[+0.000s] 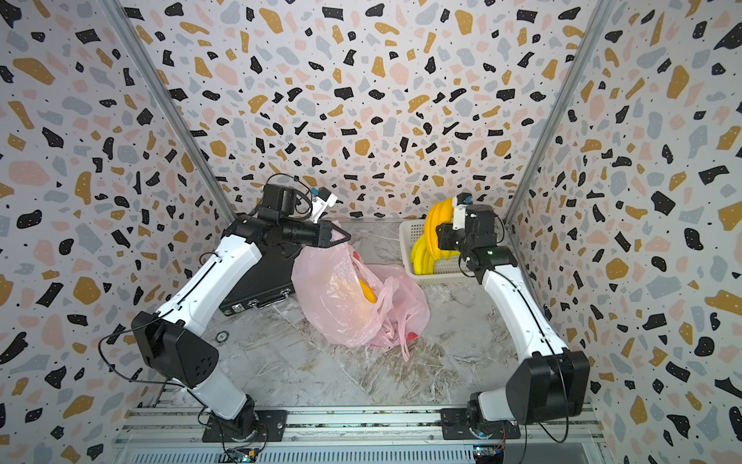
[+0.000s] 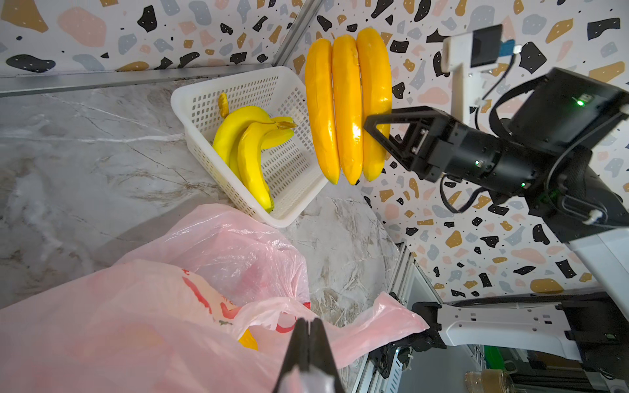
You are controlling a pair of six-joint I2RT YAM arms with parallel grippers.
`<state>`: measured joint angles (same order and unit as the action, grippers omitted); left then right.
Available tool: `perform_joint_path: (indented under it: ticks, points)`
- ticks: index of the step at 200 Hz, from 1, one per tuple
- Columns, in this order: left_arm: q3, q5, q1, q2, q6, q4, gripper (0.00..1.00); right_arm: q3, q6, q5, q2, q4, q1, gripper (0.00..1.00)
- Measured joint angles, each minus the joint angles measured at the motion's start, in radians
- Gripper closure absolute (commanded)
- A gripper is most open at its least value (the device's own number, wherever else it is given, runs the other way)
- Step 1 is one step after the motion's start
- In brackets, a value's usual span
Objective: Place the banana into a plastic bag & tie a knot
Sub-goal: Place the banana into the plastic bag.
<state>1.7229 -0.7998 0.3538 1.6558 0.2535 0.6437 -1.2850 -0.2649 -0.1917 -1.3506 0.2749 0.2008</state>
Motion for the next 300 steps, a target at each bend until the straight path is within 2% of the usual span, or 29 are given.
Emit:
perform_joint_path:
  ticks: [51, 78, 143, 203, 253, 300]
  points:
    - [-0.072, 0.024, 0.0, -0.083, -0.002, 0.009, 1.0, 0.25, -0.031, -0.102, 0.252, -0.236, 0.236, 0.78]
    - [-0.078, 0.026, 0.0, -0.109, -0.002, 0.014, 1.0, 0.33, -0.03, -0.108, 0.307, -0.374, 0.331, 0.82]
    - [-0.073, 0.003, -0.002, -0.14, -0.018, 0.057, 1.0, 0.435, -0.016, -0.069, 0.238, -0.679, 0.469, 0.93]
    - [-0.047, -0.013, -0.018, -0.134, -0.025, 0.092, 1.0, 0.602, 0.098, 0.075, 0.165, -0.911, 0.609, 0.94]
    - [-0.034, -0.042, -0.02, -0.126, -0.024, 0.092, 1.0, 0.658, 0.211, 0.221, 0.12, -1.004, 0.681, 0.94]
    - [0.001, -0.049, -0.02, -0.097, -0.024, 0.112, 1.0, 0.664, 0.33, 0.328, 0.085, -1.009, 0.729, 0.94]
